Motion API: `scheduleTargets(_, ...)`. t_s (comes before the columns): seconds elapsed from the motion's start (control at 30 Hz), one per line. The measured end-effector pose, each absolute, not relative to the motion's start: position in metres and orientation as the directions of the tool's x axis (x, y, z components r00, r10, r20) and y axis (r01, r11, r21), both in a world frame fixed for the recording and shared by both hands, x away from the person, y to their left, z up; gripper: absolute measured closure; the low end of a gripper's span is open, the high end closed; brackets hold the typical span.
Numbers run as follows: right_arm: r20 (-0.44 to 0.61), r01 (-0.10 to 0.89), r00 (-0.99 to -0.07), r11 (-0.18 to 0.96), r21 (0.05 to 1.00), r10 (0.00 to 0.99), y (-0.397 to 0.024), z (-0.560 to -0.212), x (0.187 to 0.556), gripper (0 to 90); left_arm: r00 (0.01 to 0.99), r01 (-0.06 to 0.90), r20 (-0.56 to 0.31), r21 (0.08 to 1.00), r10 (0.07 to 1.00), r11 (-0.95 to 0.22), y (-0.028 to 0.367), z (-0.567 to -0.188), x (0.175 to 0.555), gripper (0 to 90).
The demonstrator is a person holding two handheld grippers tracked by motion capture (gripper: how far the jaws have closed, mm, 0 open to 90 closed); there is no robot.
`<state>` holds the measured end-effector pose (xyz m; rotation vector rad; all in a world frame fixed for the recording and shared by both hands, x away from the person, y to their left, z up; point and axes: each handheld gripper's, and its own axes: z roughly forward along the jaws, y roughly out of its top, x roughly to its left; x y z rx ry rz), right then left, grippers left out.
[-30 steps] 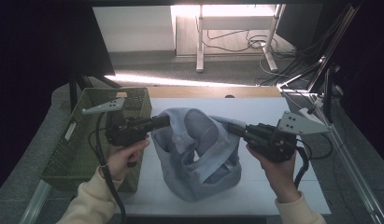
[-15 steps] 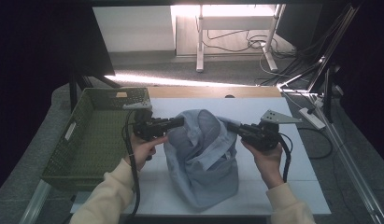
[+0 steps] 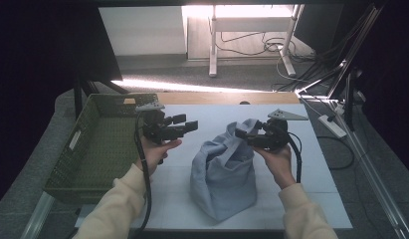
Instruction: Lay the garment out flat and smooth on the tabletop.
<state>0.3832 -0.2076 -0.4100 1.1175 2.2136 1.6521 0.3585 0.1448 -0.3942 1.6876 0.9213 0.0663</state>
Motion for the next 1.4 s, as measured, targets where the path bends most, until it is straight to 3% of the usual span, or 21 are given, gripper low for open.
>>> scheduleTargets(0.13, 0.346, 0.568, -0.668, 0.152, 0.809, 0.659, -0.212, -0.422, 0.393, 22.0, 0.693, 0.53, -0.413, 0.847, 0.591, -0.029, 0.147, -0.395, 0.355, 31.6)
scheduleTargets(0.4, 0.403, 0.613, -0.692, 0.193, 0.766, 0.599, -0.221, -0.443, 0.391, 21.7, 0.704, 0.535, -0.425, 0.845, 0.569, -0.03, 0.152, -0.399, 0.352, 33.5)
scheduleTargets(0.53, 0.484, 0.646, -0.69, 0.156, 0.747, 0.538, -0.229, -0.456, 0.39, 18.8, 0.709, 0.539, -0.428, 0.842, 0.561, -0.039, 0.152, -0.403, 0.349, 33.9)
scheduleTargets(0.73, 0.402, 0.606, -0.729, 0.25, 0.755, 0.554, -0.24, -0.468, 0.383, 12.9, 0.716, 0.536, -0.428, 0.843, 0.551, -0.042, 0.153, -0.405, 0.346, 34.0)
scheduleTargets(0.9, 0.45, 0.602, -0.753, 0.227, 0.765, 0.48, -0.247, -0.477, 0.377, 11.6, 0.72, 0.532, -0.428, 0.846, 0.546, -0.038, 0.156, -0.405, 0.344, 34.1)
scheduleTargets(1.0, 0.389, 0.573, -0.77, 0.281, 0.77, 0.505, -0.243, -0.479, 0.37, 11.2, 0.719, 0.531, -0.428, 0.847, 0.547, -0.035, 0.157, -0.405, 0.343, 34.3)
scheduleTargets(1.4, 0.327, 0.567, -0.754, 0.314, 0.761, 0.569, -0.262, -0.482, 0.355, 10.6, 0.728, 0.522, -0.428, 0.853, 0.535, -0.028, 0.158, -0.405, 0.337, 34.4)
